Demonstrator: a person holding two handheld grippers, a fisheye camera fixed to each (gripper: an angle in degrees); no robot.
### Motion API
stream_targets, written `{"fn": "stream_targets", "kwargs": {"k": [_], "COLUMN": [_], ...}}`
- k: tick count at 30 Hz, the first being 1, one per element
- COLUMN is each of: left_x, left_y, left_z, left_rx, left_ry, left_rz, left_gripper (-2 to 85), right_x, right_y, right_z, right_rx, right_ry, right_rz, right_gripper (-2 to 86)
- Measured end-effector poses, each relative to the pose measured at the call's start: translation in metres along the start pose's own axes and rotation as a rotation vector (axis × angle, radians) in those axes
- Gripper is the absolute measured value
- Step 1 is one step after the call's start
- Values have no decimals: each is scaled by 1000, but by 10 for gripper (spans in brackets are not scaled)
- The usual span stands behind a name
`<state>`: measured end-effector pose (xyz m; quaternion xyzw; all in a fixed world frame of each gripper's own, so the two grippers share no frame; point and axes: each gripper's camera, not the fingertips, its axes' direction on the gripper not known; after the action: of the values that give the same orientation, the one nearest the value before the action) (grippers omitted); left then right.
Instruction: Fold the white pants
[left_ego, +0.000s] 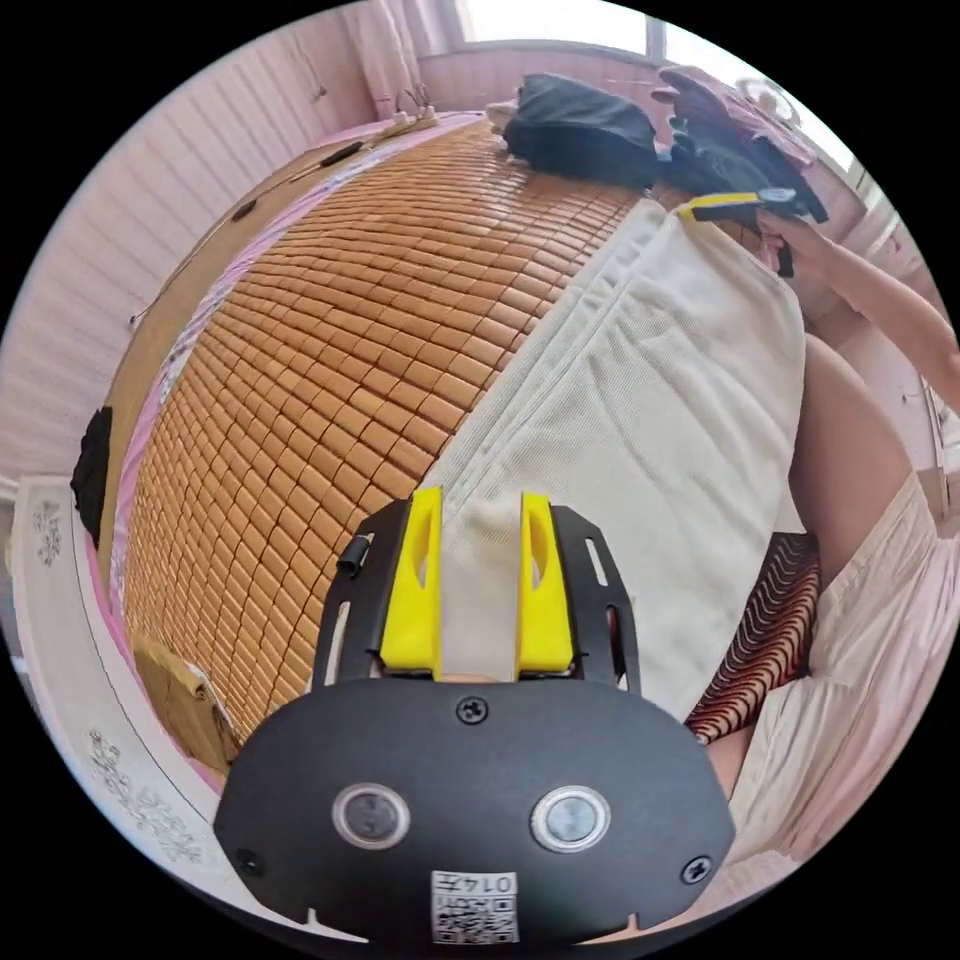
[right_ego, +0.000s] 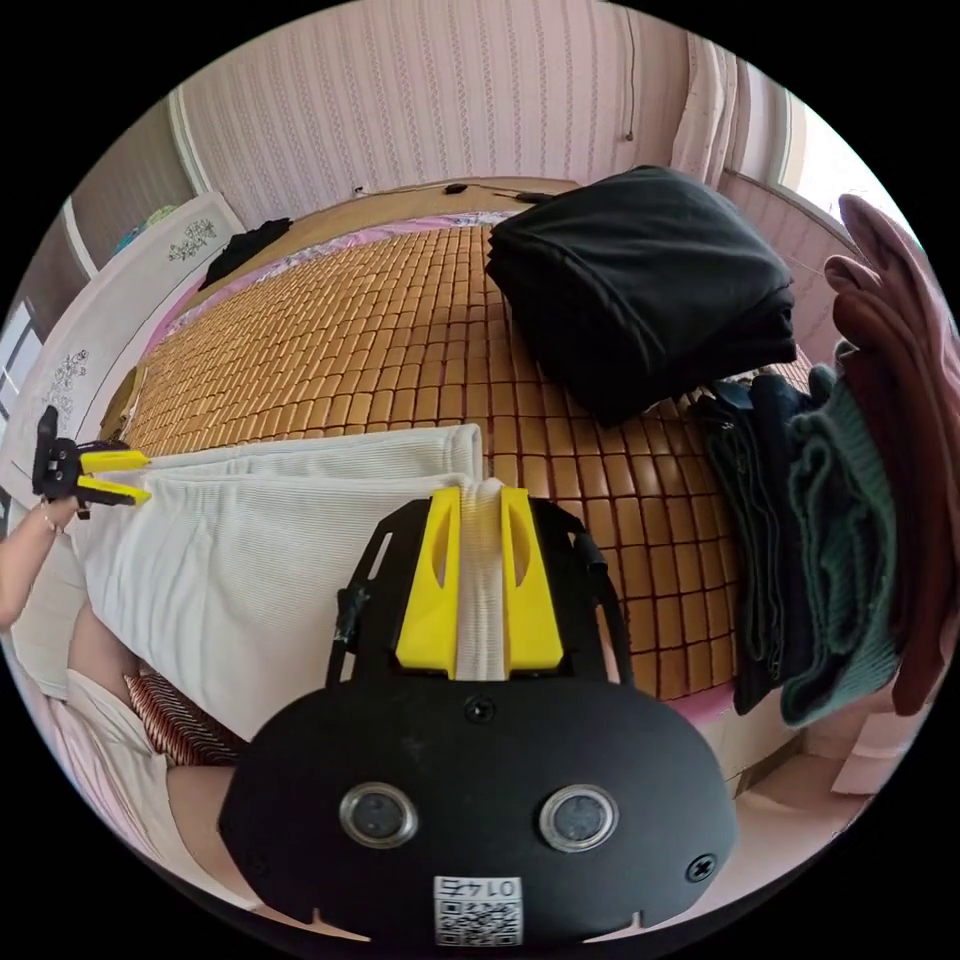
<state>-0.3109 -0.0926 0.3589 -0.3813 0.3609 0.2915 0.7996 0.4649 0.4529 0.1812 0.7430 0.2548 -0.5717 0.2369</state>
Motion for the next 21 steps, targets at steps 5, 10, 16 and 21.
{"fn": "stream_targets", "kwargs": {"k": [5,10,16,21], "left_x": [8,0,-33,-53], "left_y": [-46,-25,-25,-57], "left_z": [39,-16,-36,69], "left_rx": [-143,-11,27,-115], "left_ry": [84,227,272,267], "left_rz": [74,9,-66,-267], "left_gripper": [34,18,29,40], "right_x": [11,20,29,60], "right_y": [29,22,-55,-45], "right_z": [-60,-109,-66,0], "right_rx": [157,120,-52,-129], "right_ry": [-92,-131,-228,-238], "right_rz": [-68,-75,-82,175], "right_gripper": [63,63,67,49]}}
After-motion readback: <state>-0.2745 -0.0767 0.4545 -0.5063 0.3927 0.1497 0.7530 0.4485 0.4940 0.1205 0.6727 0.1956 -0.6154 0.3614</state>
